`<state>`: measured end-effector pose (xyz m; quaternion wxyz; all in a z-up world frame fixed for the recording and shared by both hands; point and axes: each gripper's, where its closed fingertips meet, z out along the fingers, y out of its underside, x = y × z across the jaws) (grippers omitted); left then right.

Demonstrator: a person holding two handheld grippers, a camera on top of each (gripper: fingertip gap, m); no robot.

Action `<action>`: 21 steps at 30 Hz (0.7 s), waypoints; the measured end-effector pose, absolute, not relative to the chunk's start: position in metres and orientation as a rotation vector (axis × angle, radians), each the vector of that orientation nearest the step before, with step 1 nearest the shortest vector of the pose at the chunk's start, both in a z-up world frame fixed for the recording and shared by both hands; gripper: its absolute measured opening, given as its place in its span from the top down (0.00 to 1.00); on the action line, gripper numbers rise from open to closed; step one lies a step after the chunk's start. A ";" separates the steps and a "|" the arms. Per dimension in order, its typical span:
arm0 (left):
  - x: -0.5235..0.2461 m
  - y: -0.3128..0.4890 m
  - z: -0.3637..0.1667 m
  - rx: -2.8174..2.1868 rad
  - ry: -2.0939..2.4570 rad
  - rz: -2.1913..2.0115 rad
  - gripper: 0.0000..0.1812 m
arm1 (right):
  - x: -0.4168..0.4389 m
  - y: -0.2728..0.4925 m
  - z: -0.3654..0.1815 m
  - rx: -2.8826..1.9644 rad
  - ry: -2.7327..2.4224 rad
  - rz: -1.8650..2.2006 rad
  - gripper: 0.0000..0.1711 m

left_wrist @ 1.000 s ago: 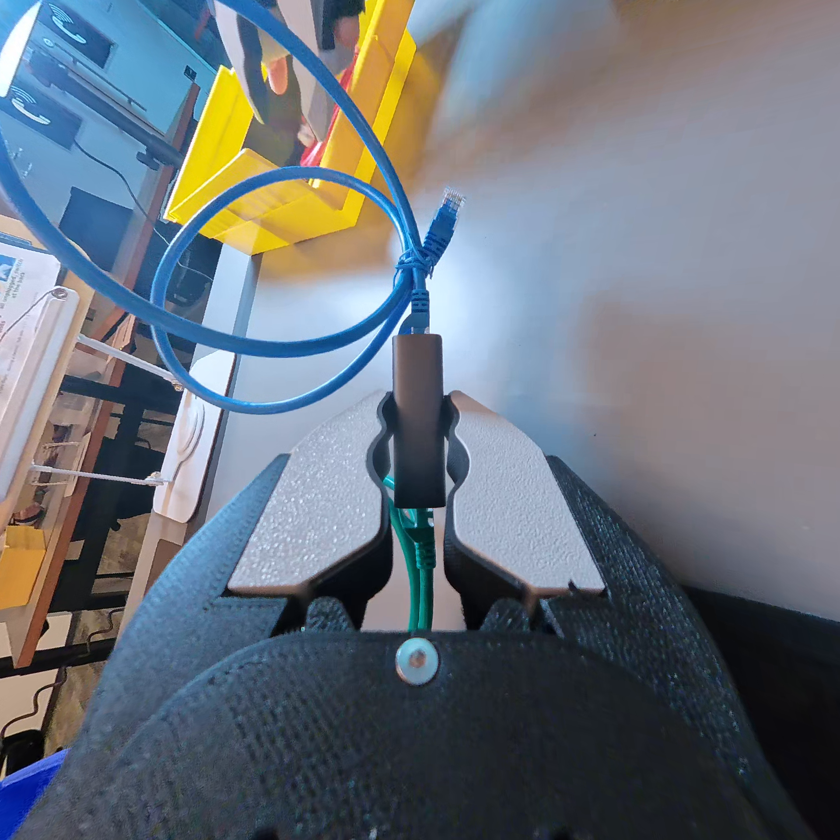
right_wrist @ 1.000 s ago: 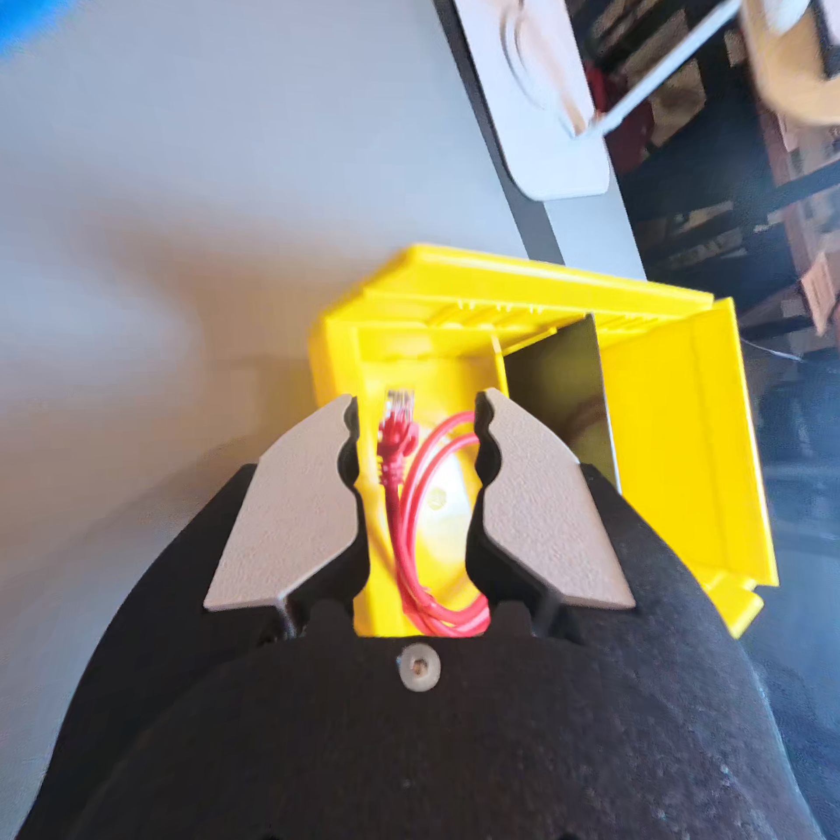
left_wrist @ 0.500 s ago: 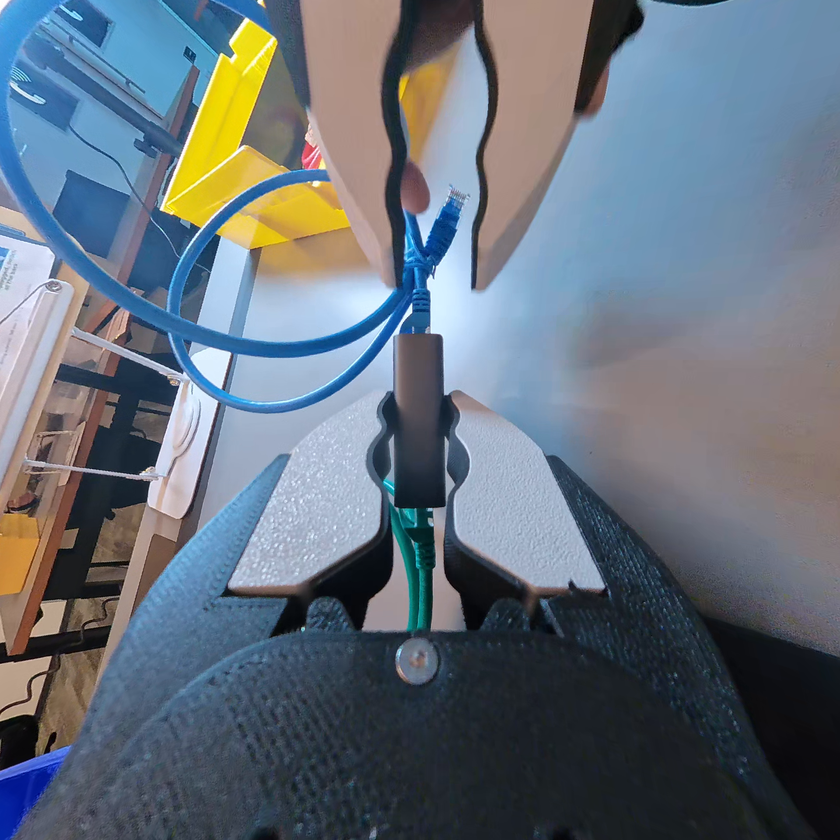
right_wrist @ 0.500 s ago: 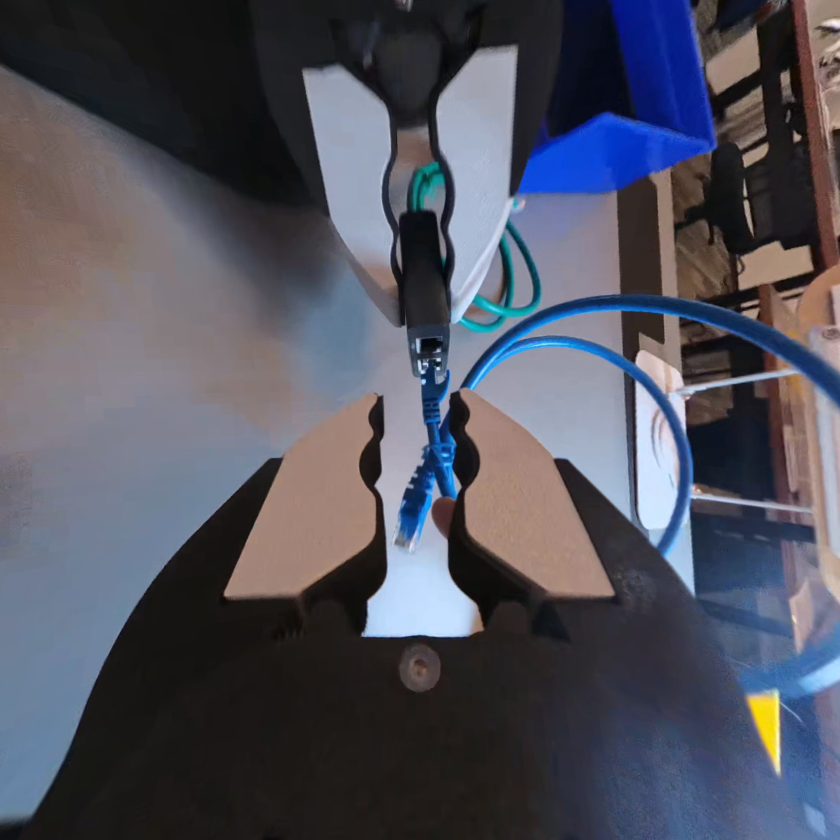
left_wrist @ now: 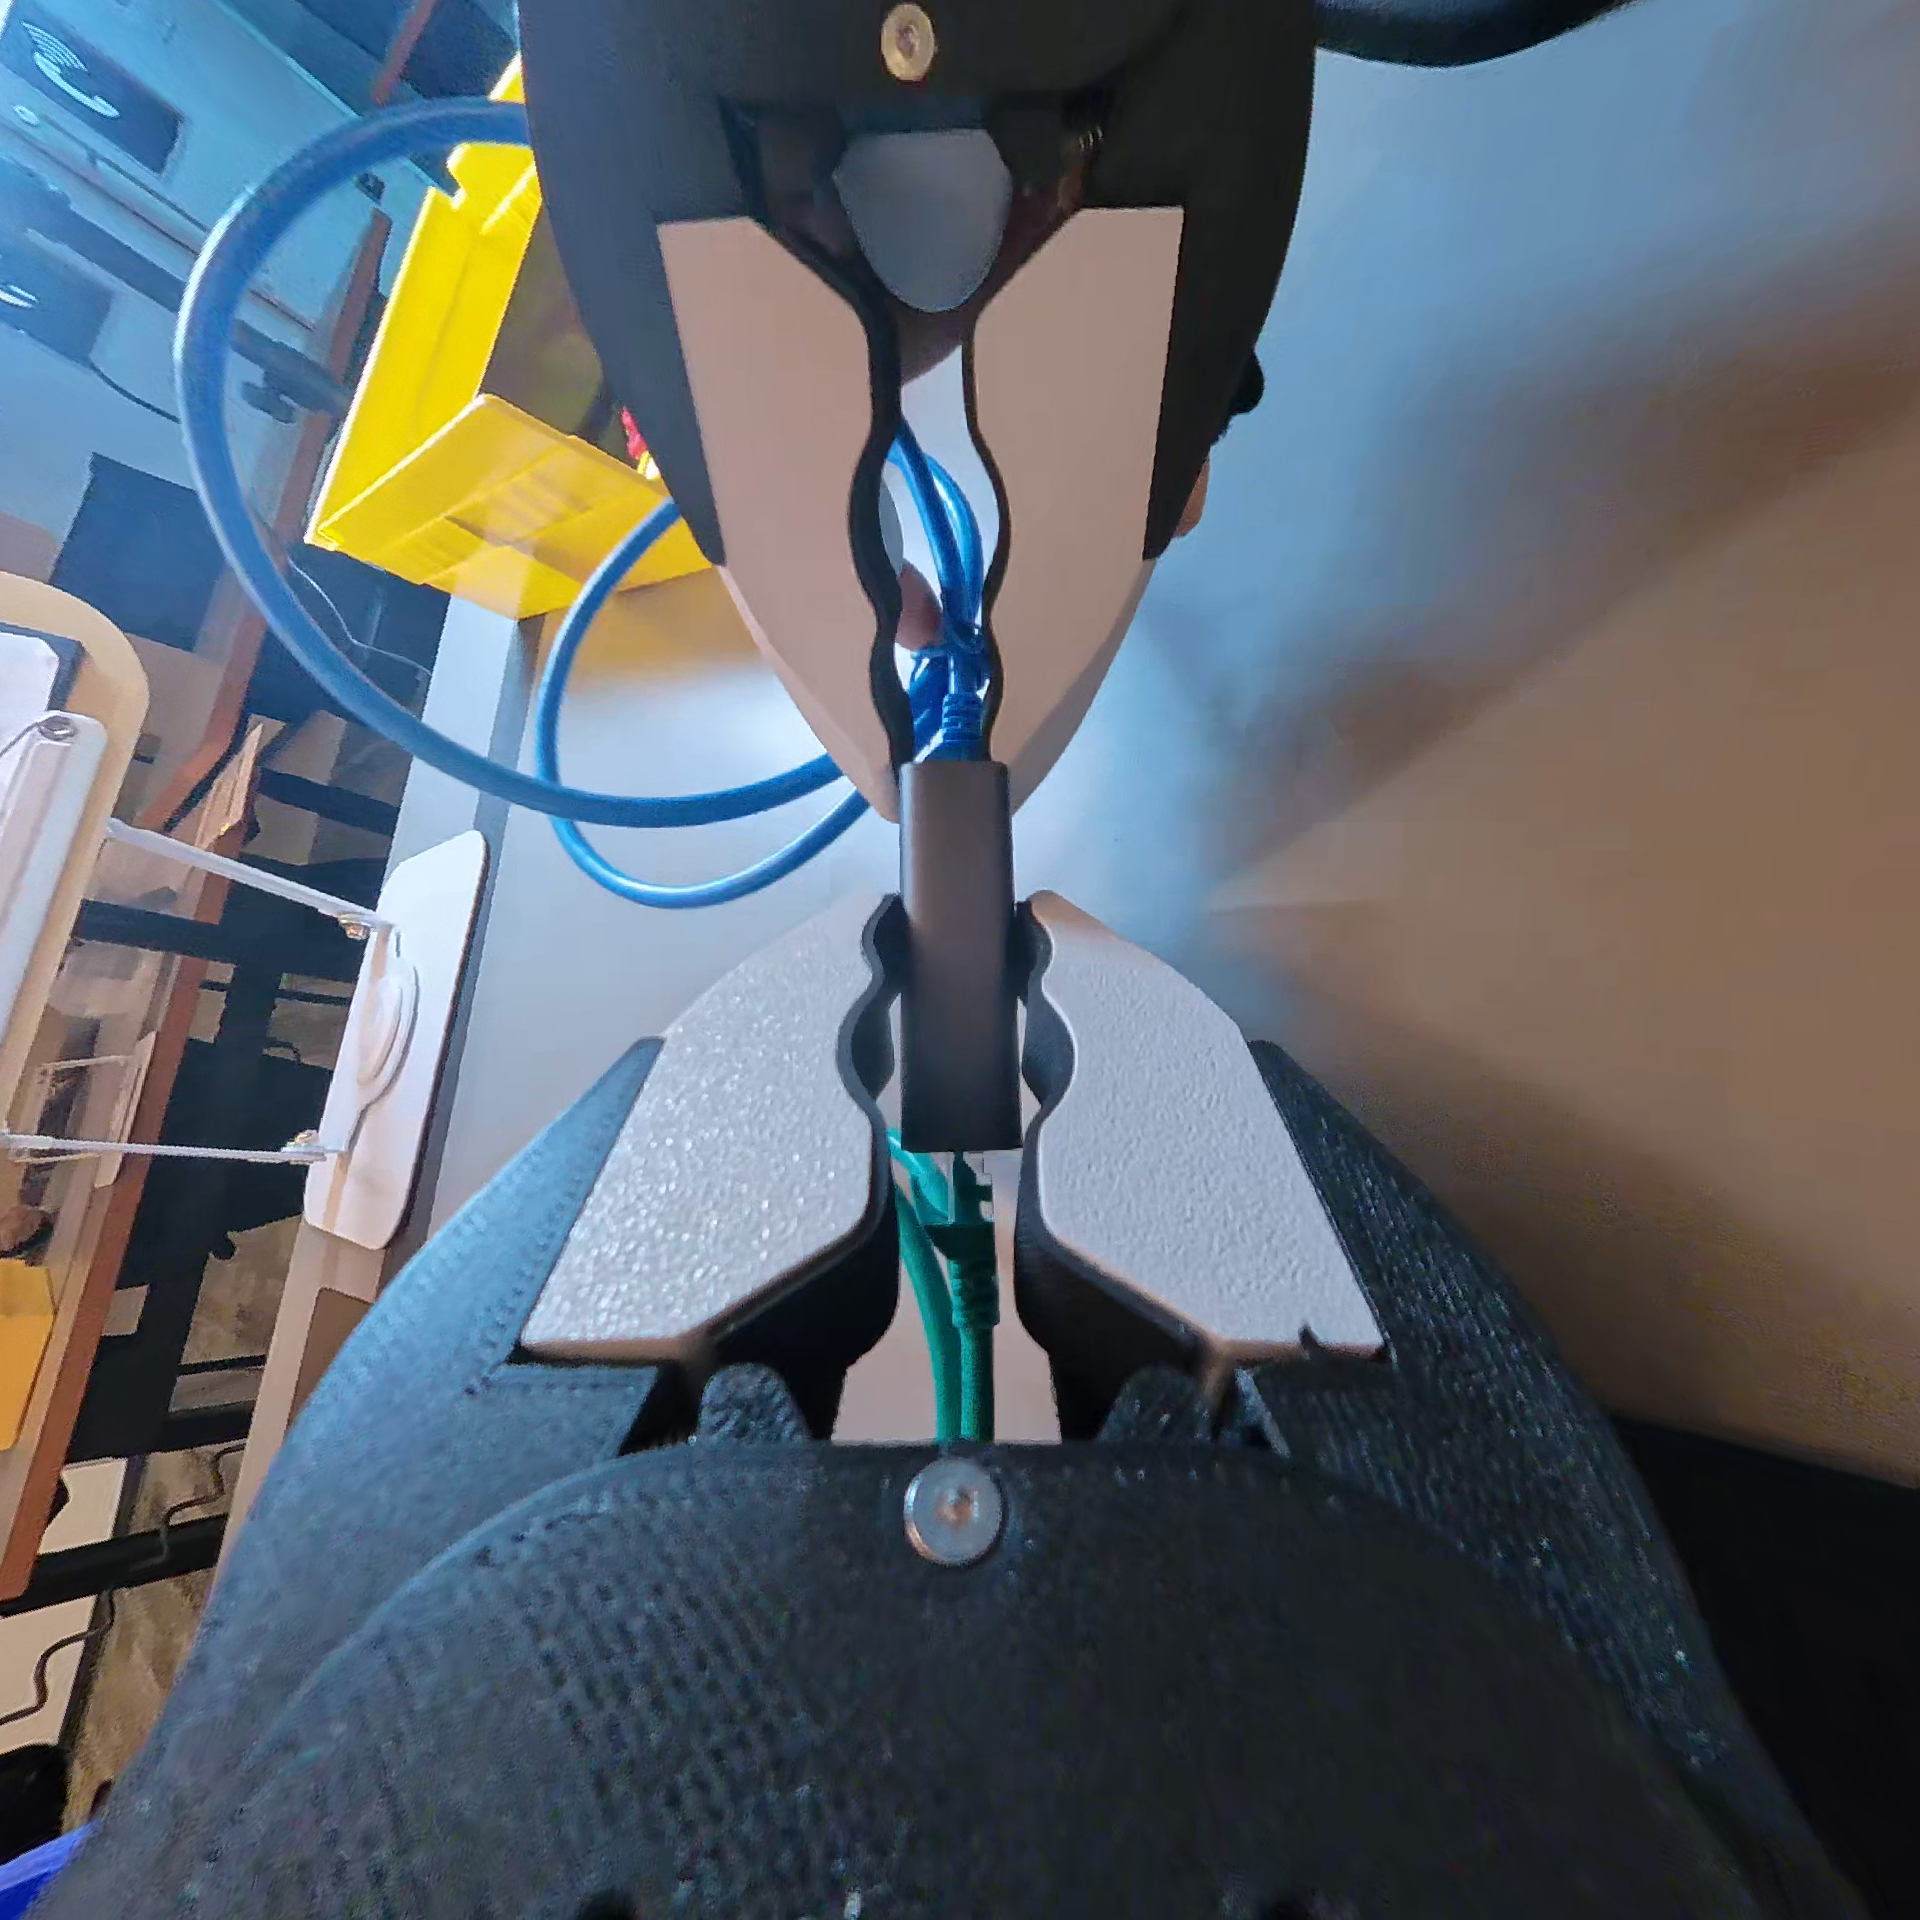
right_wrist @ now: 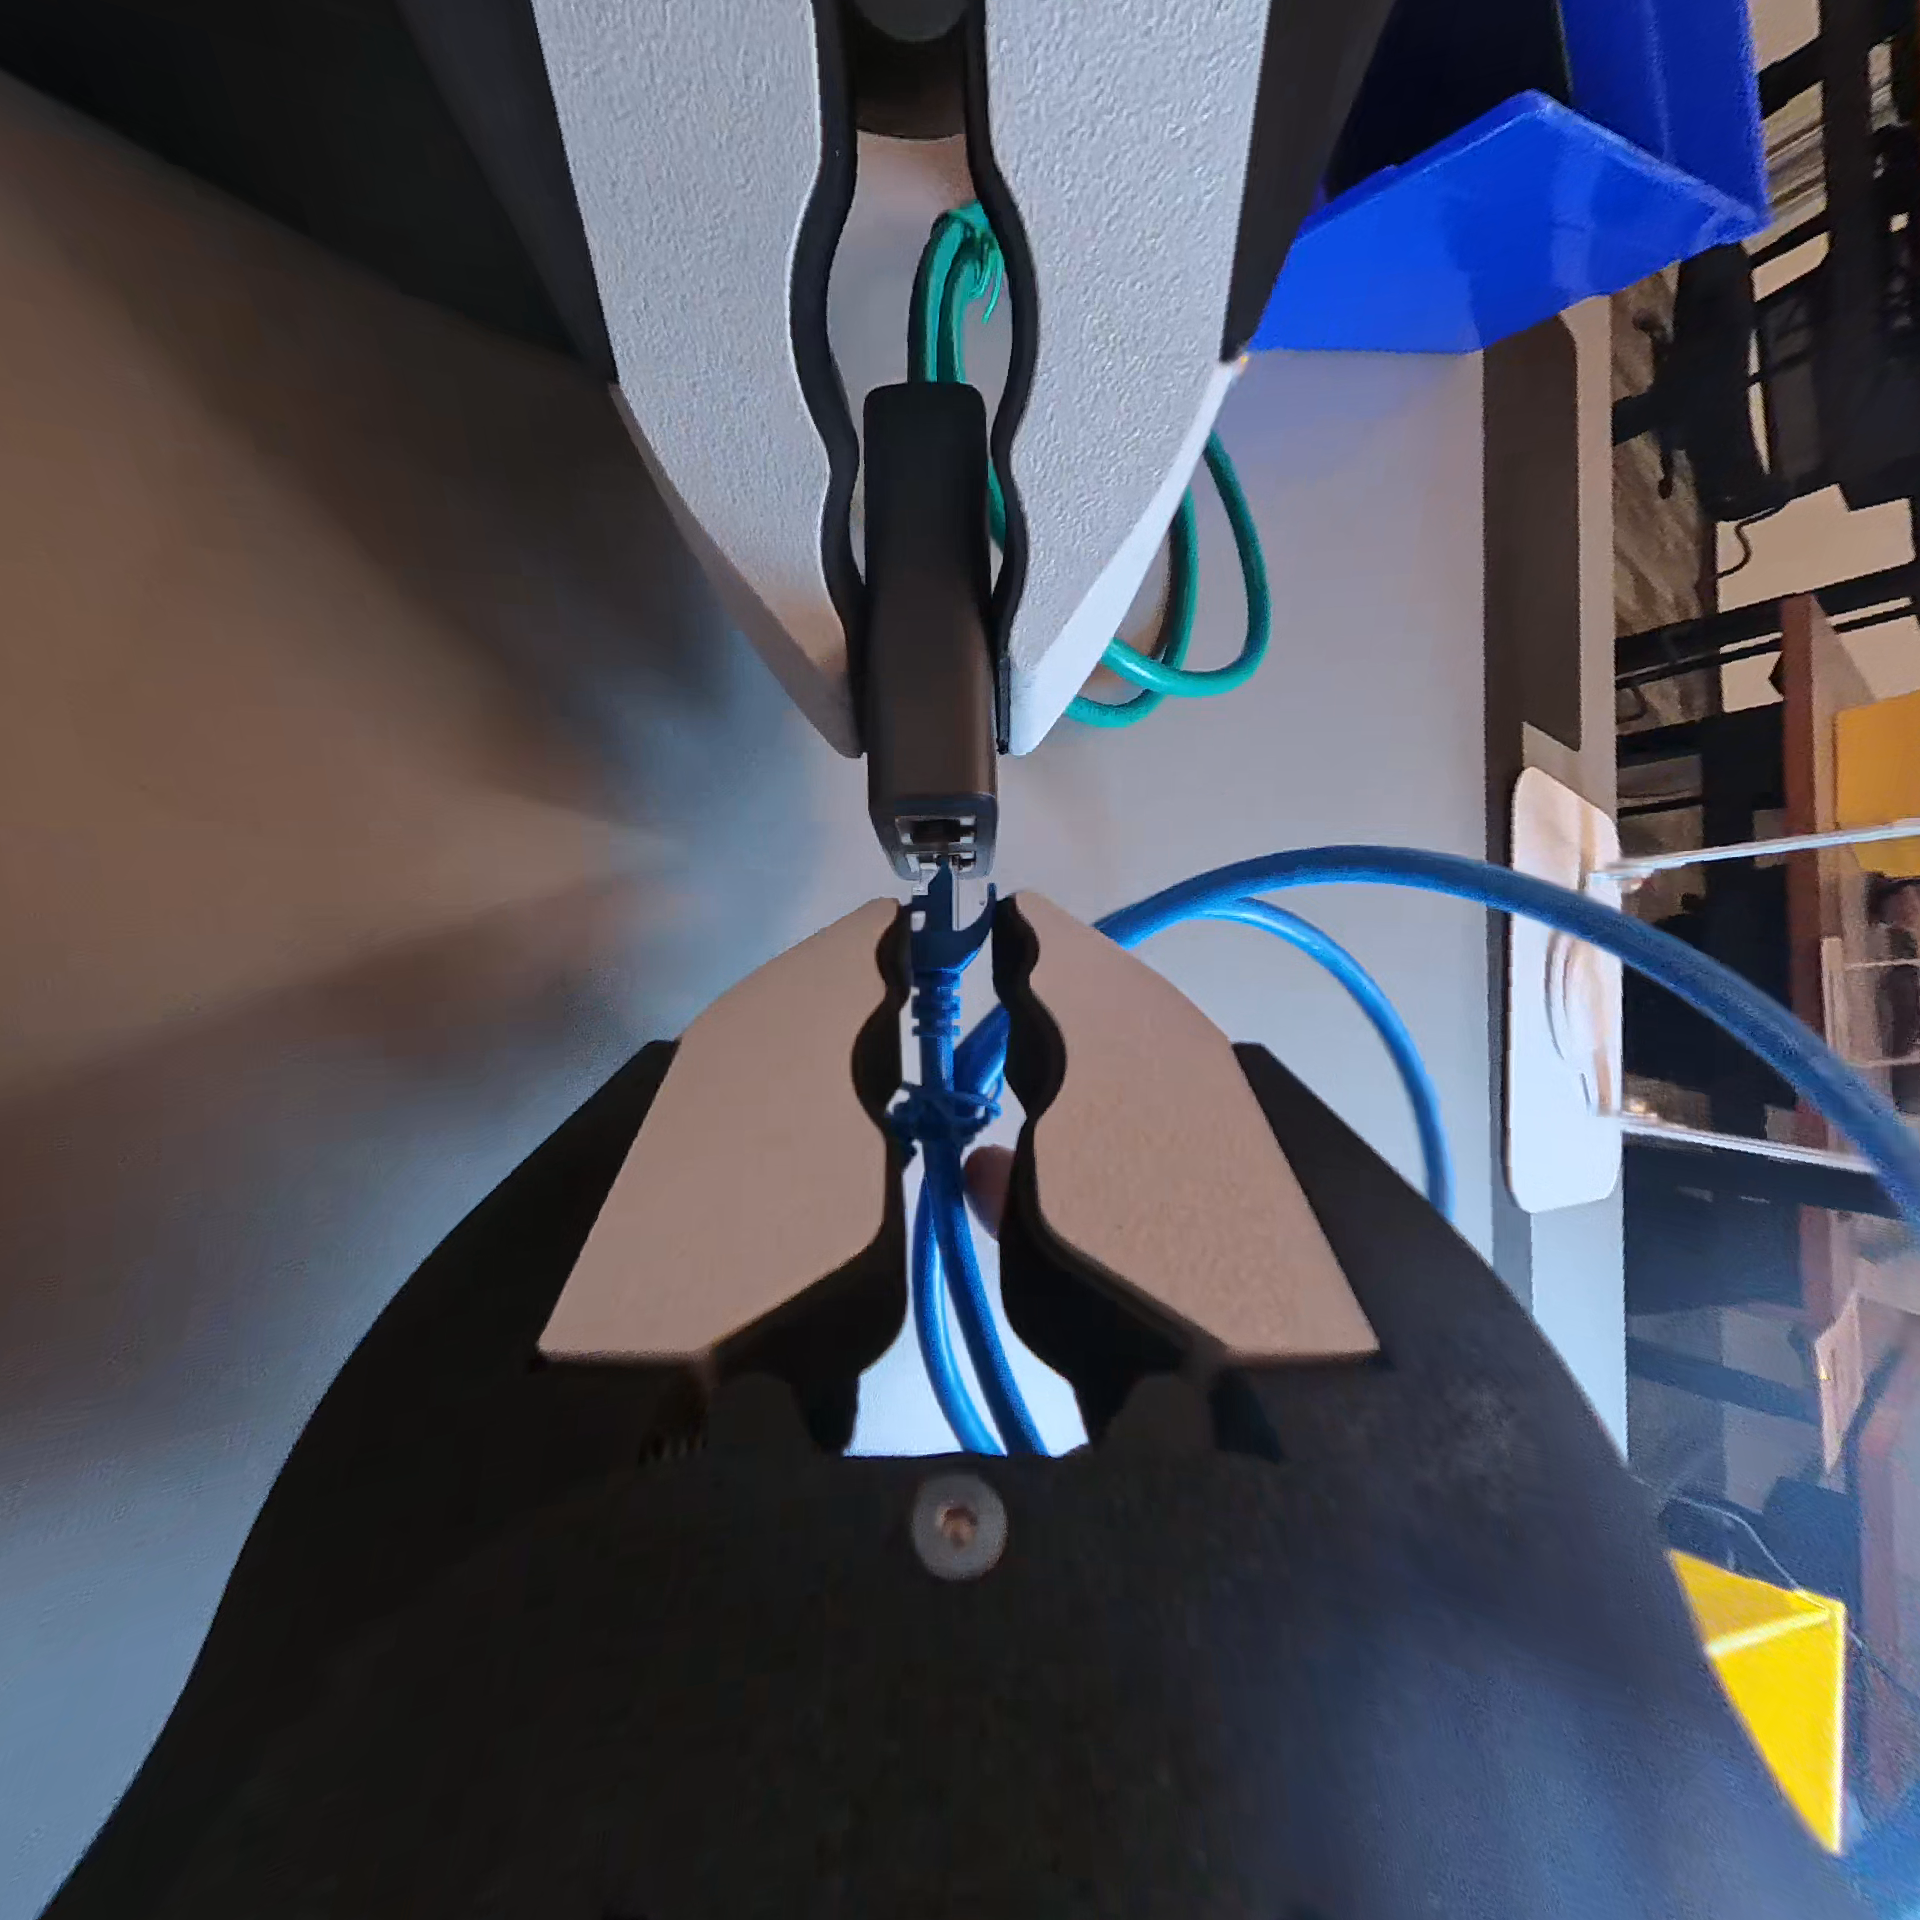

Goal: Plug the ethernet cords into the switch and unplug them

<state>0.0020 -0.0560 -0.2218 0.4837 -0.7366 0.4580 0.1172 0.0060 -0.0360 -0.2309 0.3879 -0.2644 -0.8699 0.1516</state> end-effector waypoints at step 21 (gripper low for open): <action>0.037 -0.063 -0.219 -1.650 1.329 0.288 0.88 | 0.055 -0.051 -0.223 -0.223 -2.491 0.282 0.92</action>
